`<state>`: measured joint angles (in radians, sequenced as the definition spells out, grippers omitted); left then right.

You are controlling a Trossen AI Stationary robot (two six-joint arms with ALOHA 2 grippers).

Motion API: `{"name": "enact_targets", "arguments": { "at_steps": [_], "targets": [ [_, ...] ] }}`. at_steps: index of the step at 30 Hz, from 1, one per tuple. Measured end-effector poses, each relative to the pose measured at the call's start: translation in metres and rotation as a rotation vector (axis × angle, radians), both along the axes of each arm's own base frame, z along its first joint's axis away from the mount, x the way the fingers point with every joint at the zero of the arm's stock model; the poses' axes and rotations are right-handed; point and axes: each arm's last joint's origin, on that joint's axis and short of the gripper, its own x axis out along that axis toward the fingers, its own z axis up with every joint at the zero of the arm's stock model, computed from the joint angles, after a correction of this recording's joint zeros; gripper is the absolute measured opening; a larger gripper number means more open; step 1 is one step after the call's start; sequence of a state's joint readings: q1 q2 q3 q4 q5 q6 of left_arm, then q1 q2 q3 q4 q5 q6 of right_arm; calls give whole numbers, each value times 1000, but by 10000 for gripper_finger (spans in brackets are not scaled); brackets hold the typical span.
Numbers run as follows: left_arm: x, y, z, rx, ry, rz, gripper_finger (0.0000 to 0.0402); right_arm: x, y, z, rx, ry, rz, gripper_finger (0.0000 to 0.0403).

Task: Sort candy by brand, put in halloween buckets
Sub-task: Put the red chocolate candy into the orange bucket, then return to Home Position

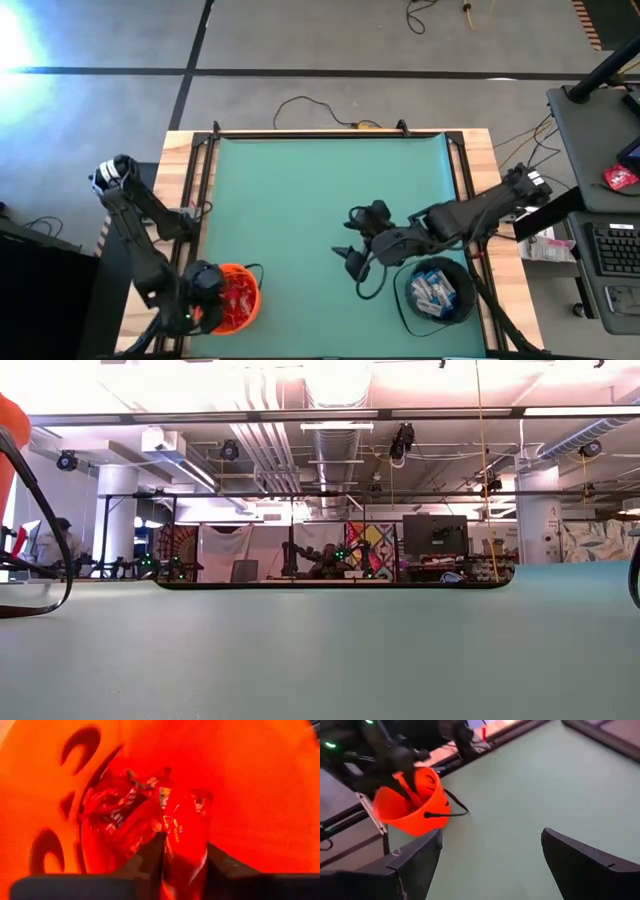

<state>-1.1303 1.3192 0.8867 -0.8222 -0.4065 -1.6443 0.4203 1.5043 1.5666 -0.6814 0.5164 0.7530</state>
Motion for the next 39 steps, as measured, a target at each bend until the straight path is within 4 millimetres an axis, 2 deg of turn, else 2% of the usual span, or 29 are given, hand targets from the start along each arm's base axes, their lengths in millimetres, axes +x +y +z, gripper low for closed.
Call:
{"name": "enact_targets", "arguments": {
  "at_steps": [4, 10, 12, 14, 17, 19, 22, 26, 28, 30, 32, 34, 36, 39],
  "targets": [
    [7, 2, 3, -37, 66, 15, 131, -4, 1, 31, -73, -24, 110, 329],
    [26, 5, 50, -94, -9, 68, 235, -28, -9, 56, -282, -60, 294, 328],
    [35, 10, 70, -63, -100, 138, 262, -42, -16, 60, -317, -82, 312, 322],
    [50, 19, 89, -3, -262, 261, 281, -58, -23, 59, -333, -111, 320, 312],
    [77, 39, 110, 117, -498, 442, 292, -82, -28, 51, -346, -179, 348, 292],
    [101, 53, 118, 172, -547, 465, 286, -100, -32, 42, -355, -221, 368, 277],
    [146, 78, 118, 216, -557, 430, 260, -125, -41, 23, -379, -250, 393, 248],
    [201, 113, 113, 154, -610, 277, 198, -151, -55, 6, -393, -297, 388, 193],
    [218, 127, 110, 151, -629, 221, 156, -165, -62, 12, -370, -370, 377, 160],
    [224, 137, 107, 184, -605, 188, 107, -183, -71, 21, -364, -436, 372, 125],
    [223, 146, 105, 226, -572, 179, 54, -224, -91, 32, -343, -562, 366, 90],
    [218, 155, 107, 235, -556, 170, 15, -241, -99, 30, -344, -623, 399, 57],
    [209, 164, 109, 224, -553, 143, 13, -256, -104, 26, -342, -696, 477, 26],
    [186, 178, 113, 223, -579, 145, 13, -268, -108, 20, -334, -791, 520, 12]
  ]
}}
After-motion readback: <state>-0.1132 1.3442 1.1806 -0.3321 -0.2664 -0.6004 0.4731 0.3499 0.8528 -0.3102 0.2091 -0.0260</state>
